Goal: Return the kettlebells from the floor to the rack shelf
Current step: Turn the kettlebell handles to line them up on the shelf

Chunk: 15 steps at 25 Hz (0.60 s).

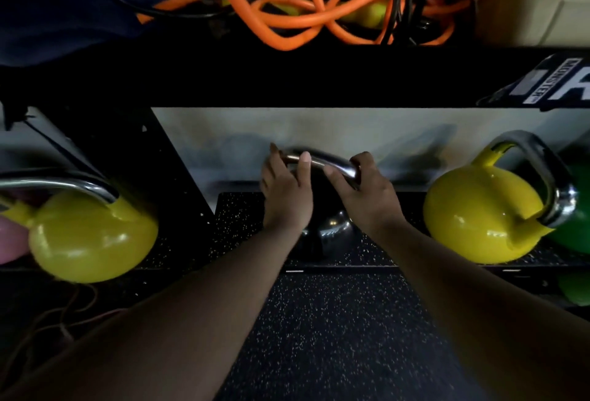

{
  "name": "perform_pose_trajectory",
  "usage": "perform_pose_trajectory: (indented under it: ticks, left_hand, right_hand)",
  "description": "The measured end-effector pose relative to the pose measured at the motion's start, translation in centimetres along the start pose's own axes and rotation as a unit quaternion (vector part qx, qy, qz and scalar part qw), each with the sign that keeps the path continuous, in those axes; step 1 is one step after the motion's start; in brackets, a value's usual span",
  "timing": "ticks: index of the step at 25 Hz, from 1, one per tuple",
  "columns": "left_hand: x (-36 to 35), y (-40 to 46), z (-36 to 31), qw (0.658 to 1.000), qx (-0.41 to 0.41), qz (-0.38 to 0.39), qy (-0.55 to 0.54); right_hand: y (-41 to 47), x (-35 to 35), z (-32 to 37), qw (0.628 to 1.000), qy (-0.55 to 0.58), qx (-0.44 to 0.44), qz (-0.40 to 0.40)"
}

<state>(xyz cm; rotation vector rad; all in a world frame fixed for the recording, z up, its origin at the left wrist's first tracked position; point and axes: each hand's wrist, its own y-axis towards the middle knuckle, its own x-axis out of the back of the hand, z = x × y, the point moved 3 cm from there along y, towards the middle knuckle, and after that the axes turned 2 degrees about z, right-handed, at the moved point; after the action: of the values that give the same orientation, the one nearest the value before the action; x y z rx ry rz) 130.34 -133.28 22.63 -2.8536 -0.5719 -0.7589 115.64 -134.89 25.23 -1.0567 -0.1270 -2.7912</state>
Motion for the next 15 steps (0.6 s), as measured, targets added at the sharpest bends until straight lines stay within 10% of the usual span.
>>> perform_pose_trajectory:
  ticks: [15]
  left_hand:
    - [0.2,0.5,-1.6,0.974,0.033,0.128,-0.186]
  right_hand:
    - [-4.1,-3.1,1.3,0.975,0.215,-0.056,-0.006]
